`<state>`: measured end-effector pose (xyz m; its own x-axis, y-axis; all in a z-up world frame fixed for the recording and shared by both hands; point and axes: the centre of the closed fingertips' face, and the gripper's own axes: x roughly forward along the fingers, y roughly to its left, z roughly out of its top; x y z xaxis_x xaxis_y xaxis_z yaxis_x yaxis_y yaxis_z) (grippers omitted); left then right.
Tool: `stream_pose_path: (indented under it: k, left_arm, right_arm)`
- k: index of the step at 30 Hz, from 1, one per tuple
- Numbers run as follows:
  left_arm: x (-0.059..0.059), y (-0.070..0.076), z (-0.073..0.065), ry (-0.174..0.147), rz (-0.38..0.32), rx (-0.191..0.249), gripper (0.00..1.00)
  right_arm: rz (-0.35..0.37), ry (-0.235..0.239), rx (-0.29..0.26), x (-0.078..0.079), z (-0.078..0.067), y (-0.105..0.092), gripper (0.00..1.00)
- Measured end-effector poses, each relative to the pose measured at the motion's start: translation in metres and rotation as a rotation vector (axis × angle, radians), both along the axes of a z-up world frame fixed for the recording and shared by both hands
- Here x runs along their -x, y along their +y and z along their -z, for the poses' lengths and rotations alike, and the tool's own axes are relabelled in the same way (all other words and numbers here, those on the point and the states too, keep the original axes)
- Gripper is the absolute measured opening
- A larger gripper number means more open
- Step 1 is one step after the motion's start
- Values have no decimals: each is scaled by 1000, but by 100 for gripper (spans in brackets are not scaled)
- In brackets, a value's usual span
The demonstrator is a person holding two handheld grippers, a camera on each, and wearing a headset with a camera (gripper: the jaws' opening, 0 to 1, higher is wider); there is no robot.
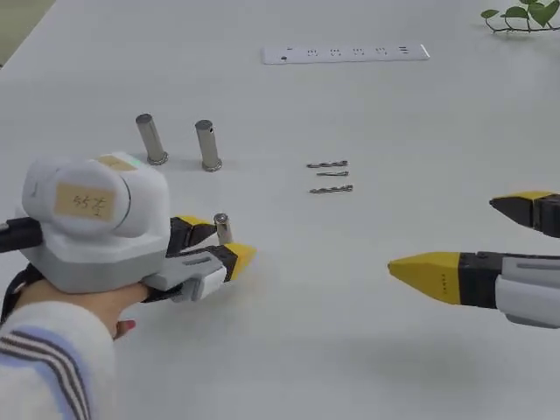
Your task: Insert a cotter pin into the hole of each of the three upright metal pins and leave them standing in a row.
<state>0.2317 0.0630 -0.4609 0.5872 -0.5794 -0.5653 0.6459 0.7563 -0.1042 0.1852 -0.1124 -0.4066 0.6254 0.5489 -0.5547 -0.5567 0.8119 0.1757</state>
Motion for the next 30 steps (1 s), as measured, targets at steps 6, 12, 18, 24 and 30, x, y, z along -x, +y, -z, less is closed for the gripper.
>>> stream_pose_path:
  k: [6,12,18,24,30]
  left_arm:
    - [2,11,-14,-26,37,38,54]
    - [8,19,-36,-77,82,70,63]
    - [10,21,-46,-75,74,115,88]
    - [16,20,-43,-55,81,119,99]
    - [29,20,-27,-43,129,27,99]
  right_arm:
    - [-1,-4,2,0,-1,1,88]
    - [-5,-11,15,-1,-1,-1,87]
    - [-18,-11,45,-5,-1,-4,85]
    - [-68,-18,101,-16,-5,-7,83]
    - [-145,-76,197,-43,-20,-10,76]
